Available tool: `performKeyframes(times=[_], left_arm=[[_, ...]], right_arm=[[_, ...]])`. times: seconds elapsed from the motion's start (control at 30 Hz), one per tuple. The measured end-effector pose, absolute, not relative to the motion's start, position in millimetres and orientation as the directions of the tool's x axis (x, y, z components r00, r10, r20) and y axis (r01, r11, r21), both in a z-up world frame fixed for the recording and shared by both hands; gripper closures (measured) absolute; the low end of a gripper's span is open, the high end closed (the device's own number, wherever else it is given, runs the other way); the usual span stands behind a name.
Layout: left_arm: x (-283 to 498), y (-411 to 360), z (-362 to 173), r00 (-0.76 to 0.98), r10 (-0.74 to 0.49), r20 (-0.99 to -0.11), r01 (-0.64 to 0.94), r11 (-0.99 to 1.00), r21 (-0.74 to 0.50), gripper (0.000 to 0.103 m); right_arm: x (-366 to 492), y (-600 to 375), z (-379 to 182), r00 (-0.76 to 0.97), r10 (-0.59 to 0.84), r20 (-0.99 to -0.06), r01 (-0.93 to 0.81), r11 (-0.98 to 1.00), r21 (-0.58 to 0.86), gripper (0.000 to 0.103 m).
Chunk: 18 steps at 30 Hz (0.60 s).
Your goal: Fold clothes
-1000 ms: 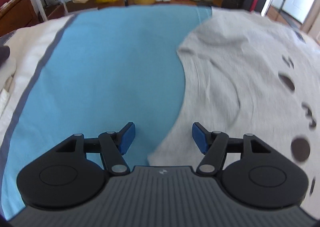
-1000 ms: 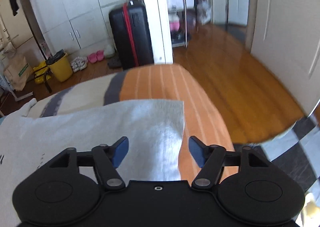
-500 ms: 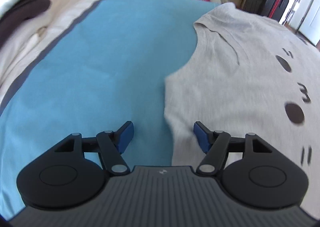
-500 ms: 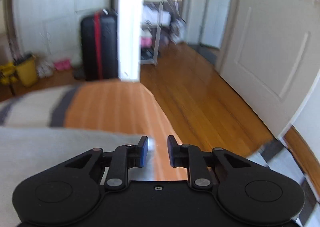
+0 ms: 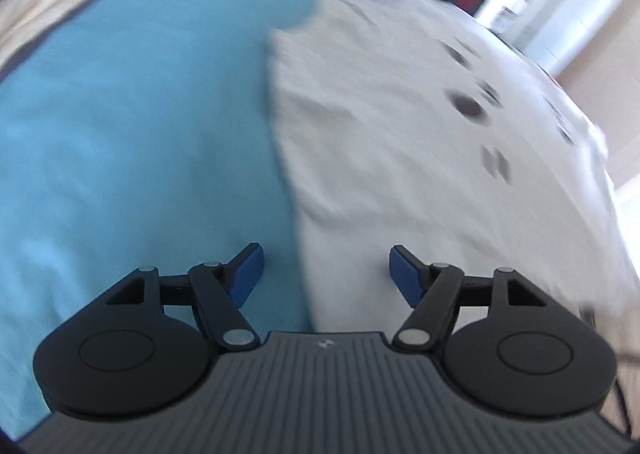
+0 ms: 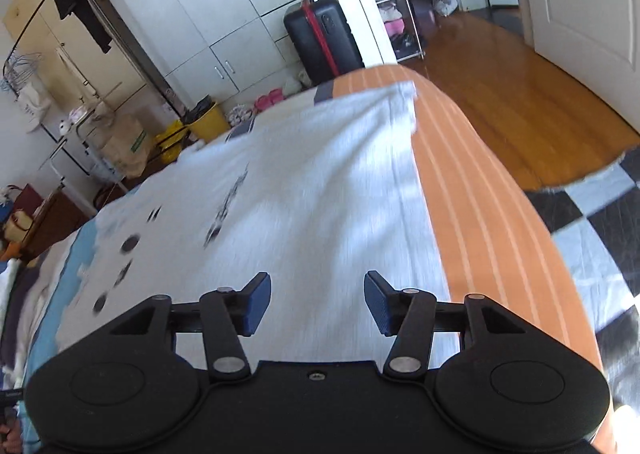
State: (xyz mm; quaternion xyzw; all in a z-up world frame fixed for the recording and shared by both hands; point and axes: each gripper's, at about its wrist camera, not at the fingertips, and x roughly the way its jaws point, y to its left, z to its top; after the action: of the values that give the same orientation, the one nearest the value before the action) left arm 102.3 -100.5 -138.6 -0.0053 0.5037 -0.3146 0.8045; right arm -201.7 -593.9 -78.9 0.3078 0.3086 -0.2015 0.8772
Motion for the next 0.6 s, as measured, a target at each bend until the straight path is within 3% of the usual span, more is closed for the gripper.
performKeyframes(times=[0.07, 0.1, 0.13, 0.23, 0.37, 0.47, 0.53, 0.6], left_arm=[[80.5, -102.1, -136.7, 0.288, -0.536, -0.793, 0.559, 0.767, -0.316, 0.06], [74.9, -97.4, -137.4, 0.268, -0.573, -0.775, 0.56, 0.747, -0.358, 0.091], [69.6, -92.5, -138.3, 0.247, -0.609, -0.754, 0.56, 0.725, -0.401, 0.101], [61.9, -71.9, -133.0, 0.294, -0.659, -0.692, 0.526, 0.716, -0.459, 0.101], [62.0, -57.9, -122.2, 0.32, -0.665, -0.675, 0.52, 0.719, -0.461, 0.1], [61.3, -58.7, -131.8, 0.263, -0.673, -0.691, 0.532, 0.699, -0.478, 0.082], [59.1, -59.8, -143.5, 0.238, -0.663, -0.71, 0.521, 0.704, -0.483, 0.054], [56.5, -60.4, -153.0, 0.235, -0.66, -0.713, 0.514, 0.707, -0.485, 0.053]], right_arm=[[-233.8, -576.9, -82.7, 0.727, -0.168, -0.666, 0.559, 0.709, 0.431, 0.041], [-246.8, -569.8, -87.5, 0.716, -0.172, -0.677, 0.575, 0.695, 0.432, 0.041], [-257.5, -563.9, -91.3, 0.702, -0.177, -0.69, 0.591, 0.686, 0.425, 0.041], [-286.8, -549.1, -102.3, 0.674, -0.188, -0.715, 0.635, 0.642, 0.43, 0.041], [-305.6, -538.4, -108.5, 0.693, -0.178, -0.699, 0.645, 0.585, 0.491, 0.041], [-298.8, -532.5, -115.7, 0.694, -0.161, -0.702, 0.647, 0.566, 0.51, 0.041], [-291.3, -530.8, -122.0, 0.693, -0.144, -0.706, 0.651, 0.545, 0.528, 0.041], [-288.5, -528.0, -128.5, 0.702, -0.124, -0.701, 0.648, 0.517, 0.559, 0.041]])
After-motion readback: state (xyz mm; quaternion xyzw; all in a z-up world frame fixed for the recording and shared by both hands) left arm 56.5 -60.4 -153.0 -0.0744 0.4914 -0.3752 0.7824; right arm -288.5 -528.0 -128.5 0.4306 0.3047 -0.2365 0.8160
